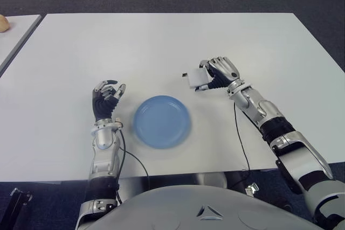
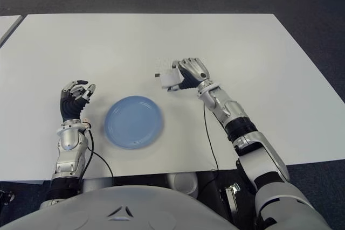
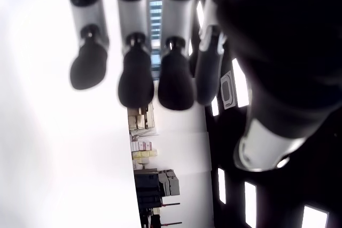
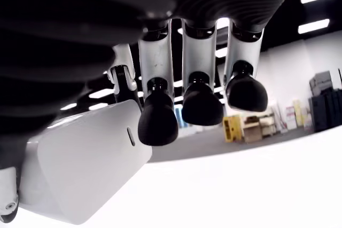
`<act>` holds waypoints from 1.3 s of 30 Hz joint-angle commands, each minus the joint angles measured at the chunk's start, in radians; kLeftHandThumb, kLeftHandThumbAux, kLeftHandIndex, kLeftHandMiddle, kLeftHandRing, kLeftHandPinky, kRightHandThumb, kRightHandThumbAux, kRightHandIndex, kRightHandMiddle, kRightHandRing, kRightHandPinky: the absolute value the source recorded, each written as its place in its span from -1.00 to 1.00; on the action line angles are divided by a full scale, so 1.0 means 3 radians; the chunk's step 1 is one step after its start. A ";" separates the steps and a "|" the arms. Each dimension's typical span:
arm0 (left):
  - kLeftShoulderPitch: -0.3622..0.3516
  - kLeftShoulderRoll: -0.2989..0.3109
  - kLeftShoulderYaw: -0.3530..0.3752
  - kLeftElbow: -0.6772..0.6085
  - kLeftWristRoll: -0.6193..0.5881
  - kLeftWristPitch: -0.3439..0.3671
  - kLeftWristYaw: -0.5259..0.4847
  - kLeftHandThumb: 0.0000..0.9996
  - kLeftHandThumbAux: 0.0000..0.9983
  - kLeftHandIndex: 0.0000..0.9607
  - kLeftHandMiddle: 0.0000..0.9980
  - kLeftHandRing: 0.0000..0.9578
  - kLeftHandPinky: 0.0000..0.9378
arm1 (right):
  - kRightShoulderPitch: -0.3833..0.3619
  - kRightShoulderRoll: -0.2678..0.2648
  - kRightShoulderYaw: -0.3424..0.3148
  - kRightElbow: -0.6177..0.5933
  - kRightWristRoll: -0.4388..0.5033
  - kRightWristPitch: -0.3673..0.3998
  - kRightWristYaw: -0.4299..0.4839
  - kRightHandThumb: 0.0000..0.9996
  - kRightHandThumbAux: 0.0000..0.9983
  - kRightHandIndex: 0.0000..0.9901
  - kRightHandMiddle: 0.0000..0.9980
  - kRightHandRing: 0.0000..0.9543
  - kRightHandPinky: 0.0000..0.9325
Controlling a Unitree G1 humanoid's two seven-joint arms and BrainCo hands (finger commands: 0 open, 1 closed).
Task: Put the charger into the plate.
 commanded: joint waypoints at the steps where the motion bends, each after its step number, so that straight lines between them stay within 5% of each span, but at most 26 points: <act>1: -0.0036 -0.0005 -0.0003 0.0087 -0.0046 -0.0021 -0.0027 0.42 0.44 -0.09 0.54 0.55 0.57 | -0.0020 0.0086 -0.0129 -0.0291 0.0138 0.0085 0.0115 0.40 0.47 -0.12 0.66 0.71 0.73; 22: -0.0062 0.0018 0.0000 0.0226 -0.0045 -0.0146 -0.0022 0.42 0.44 -0.09 0.55 0.56 0.58 | 0.0131 0.0244 -0.0233 -0.1037 0.0304 -0.0145 0.0356 0.40 0.46 -0.12 0.67 0.72 0.73; 28: -0.0067 0.0011 0.0004 0.0223 -0.0048 -0.0105 -0.0013 0.41 0.44 -0.09 0.55 0.56 0.58 | 0.0239 0.0272 -0.0185 -0.1275 0.0549 -0.0378 0.0634 0.41 0.46 -0.12 0.68 0.74 0.76; 39: -0.0067 0.0017 0.0002 0.0227 -0.0034 -0.0114 -0.0003 0.42 0.44 -0.09 0.54 0.55 0.58 | 0.0325 0.0280 0.0096 -0.0980 0.0538 -0.0997 0.0860 0.41 0.45 -0.12 0.81 0.84 0.89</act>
